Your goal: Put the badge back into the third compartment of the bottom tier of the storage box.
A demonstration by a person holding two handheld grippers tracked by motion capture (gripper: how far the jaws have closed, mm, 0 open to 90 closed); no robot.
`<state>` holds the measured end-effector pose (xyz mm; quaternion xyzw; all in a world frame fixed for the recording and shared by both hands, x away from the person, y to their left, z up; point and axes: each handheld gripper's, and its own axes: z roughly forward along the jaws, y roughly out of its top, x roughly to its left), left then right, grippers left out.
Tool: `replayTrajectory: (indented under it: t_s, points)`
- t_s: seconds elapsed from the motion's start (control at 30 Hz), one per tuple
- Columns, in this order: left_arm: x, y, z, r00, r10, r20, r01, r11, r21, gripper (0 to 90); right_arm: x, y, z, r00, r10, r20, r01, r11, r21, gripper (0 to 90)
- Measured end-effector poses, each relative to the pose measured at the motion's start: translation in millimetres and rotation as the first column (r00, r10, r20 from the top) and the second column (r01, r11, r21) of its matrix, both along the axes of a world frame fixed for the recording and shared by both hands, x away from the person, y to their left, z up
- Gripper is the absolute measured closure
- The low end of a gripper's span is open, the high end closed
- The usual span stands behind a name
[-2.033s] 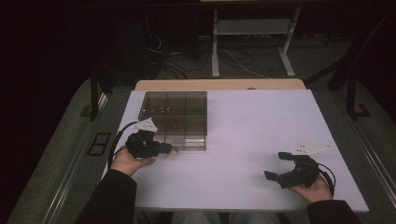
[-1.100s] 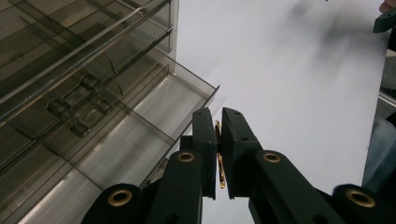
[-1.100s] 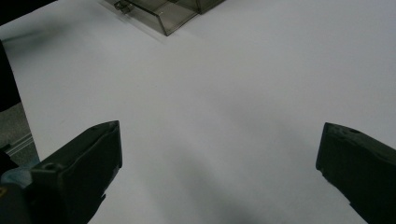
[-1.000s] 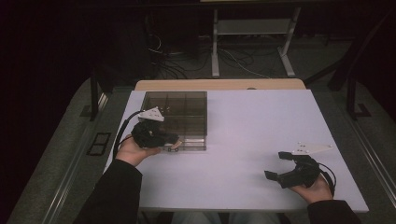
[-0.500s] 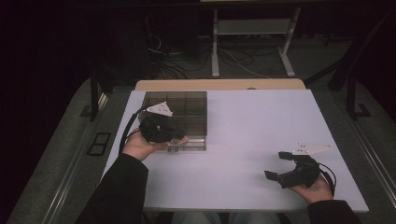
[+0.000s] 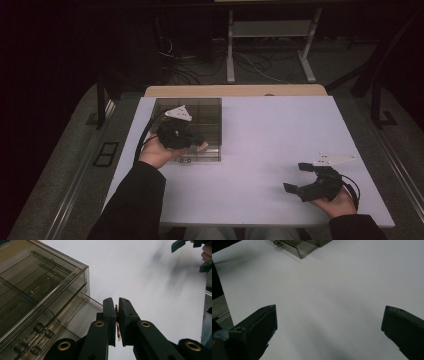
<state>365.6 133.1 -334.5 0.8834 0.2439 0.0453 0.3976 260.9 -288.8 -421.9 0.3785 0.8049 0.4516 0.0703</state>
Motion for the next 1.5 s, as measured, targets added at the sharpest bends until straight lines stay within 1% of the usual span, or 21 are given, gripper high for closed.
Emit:
replayTrajectory:
  t_s: [0.2,0.23,0.43,0.63,0.77,1.07,1.5]
  points:
    - [5.2,-4.2,-4.3,1.0,-0.005,-0.003,0.005,1.0,-0.004,83.6,0.0,-0.1,-0.1,1.0,0.002,0.0,-0.002,1.0,0.0,0.0]
    - [6.4,-4.7,-6.0,1.0,-0.002,-0.009,0.002,1.0,-0.007,83.6,-0.1,-0.1,-0.1,1.0,0.001,-0.001,-0.001,1.0,0.0,0.0]
    - [13.8,-6.9,-12.6,0.9999,0.008,-0.013,-0.008,0.9999,-0.009,83.6,0.0,0.2,-0.4,1.0,0.003,-0.003,-0.003,1.0,-0.004,0.0]
    - [17.7,-9.6,-18.1,0.9998,0.014,-0.016,-0.014,0.9998,-0.013,83.6,0.1,0.2,-0.7,1.0,0.006,0.0,-0.006,1.0,-0.005,0.0]
    - [20.9,-11.5,-23.4,0.9997,0.018,-0.016,-0.019,0.9996,-0.023,83.6,0.0,0.2,-0.7,1.0,0.007,0.001,-0.007,1.0,-0.005,0.0]
    - [27.1,-14.3,-35.4,0.9989,0.033,-0.034,-0.035,0.9987,-0.039,83.6,0.0,0.1,-0.7,1.0,0.006,-0.003,-0.006,1.0,-0.004,0.0]
    - [32.6,-16.2,-45.4,0.9983,0.035,-0.047,-0.036,0.9991,-0.021,83.5,-0.1,0.2,-1.2,0.9999,0.009,-0.007,-0.009,0.9999,-0.006,0.0]
